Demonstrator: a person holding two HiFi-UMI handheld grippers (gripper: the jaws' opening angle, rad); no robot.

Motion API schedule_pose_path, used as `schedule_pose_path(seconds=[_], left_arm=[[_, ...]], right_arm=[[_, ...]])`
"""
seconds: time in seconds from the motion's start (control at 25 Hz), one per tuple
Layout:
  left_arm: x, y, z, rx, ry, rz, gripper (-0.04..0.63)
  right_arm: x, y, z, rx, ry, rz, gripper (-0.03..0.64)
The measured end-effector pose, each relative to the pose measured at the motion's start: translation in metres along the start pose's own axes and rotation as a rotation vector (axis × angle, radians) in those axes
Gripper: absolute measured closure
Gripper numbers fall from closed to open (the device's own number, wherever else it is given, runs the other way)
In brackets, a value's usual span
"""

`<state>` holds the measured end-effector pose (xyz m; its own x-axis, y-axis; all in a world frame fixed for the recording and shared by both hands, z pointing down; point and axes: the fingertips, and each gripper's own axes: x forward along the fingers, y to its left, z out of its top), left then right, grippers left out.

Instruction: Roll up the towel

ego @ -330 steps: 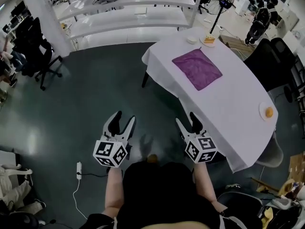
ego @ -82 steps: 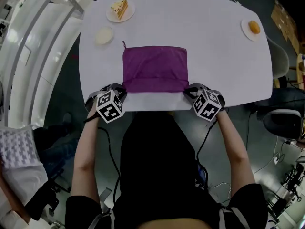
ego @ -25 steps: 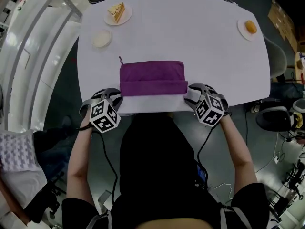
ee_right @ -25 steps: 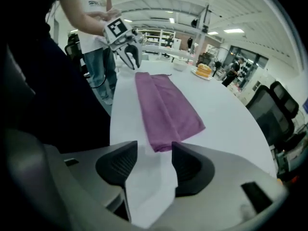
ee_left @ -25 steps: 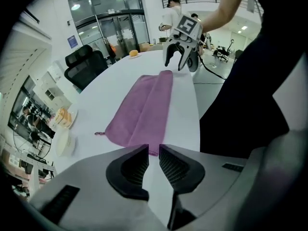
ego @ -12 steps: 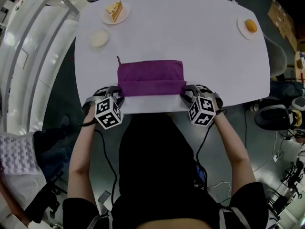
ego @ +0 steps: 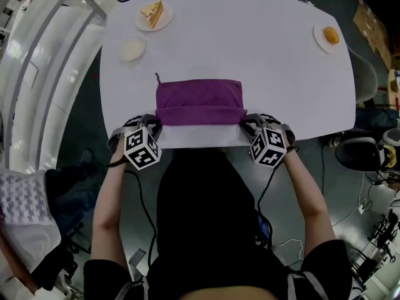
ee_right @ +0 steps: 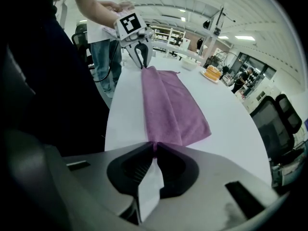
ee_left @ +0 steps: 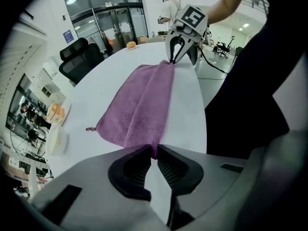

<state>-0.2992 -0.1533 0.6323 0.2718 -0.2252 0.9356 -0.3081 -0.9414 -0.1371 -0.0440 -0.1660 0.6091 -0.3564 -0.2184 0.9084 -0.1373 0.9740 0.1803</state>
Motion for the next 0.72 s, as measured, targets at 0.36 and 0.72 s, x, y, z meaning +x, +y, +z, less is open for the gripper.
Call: schedule_pose_path(seconds=[0.36,0.72], left_arm=[[-0.018,-0.048,-0.009,-0.002,-0.027,-0.096,0.555],[-0.032,-0.017,0.000,-0.063,-0.074,-0.033,0.555]], right_arm=[[-0.021,0.034,-0.003,0.043,-0.031,0.095,0.588],[-0.038,0.004,0.015,0.201,-0.141,0.103,0.588]])
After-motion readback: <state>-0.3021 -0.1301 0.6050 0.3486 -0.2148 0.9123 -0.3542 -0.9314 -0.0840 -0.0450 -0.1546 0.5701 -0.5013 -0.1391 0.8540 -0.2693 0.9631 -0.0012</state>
